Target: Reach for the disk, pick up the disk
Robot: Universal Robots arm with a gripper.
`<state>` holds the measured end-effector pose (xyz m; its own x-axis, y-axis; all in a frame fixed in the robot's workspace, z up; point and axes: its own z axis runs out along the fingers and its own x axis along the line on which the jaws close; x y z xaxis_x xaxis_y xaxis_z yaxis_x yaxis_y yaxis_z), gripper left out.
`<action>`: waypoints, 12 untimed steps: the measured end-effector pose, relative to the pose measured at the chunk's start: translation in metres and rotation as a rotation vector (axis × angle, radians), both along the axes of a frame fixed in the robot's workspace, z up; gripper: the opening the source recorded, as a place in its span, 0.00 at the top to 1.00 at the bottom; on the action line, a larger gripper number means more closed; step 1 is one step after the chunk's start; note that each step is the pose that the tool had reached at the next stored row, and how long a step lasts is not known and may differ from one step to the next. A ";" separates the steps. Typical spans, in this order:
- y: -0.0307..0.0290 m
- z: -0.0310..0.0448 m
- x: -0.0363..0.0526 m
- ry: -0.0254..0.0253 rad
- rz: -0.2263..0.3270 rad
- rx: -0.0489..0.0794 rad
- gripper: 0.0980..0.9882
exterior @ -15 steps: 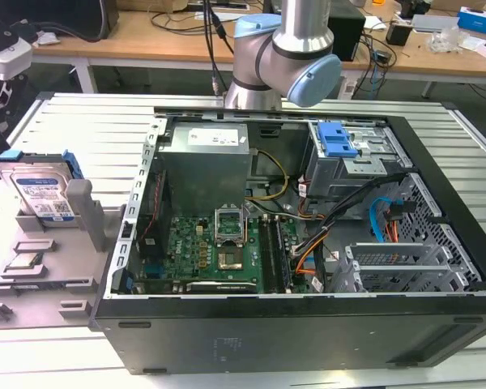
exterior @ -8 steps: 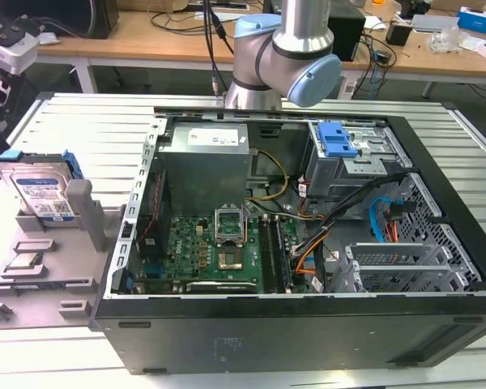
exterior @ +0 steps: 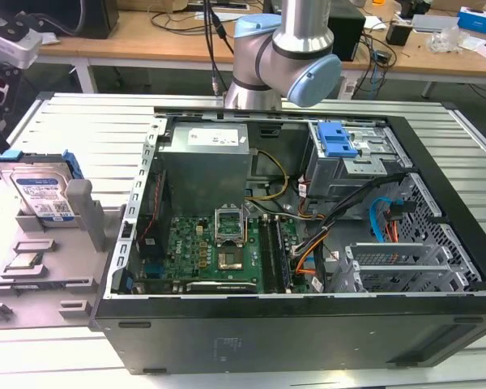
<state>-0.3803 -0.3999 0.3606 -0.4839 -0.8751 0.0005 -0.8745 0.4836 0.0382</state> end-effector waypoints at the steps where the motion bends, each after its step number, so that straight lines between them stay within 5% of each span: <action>1: 0.0000 -0.0001 0.0000 -0.0001 0.028 0.000 0.99; 12: 0.0000 -0.0001 0.0000 -0.0001 0.269 0.000 0.99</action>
<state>-0.3803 -0.3999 0.3606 -0.2340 -0.9722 0.0004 -0.9715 0.2339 0.0381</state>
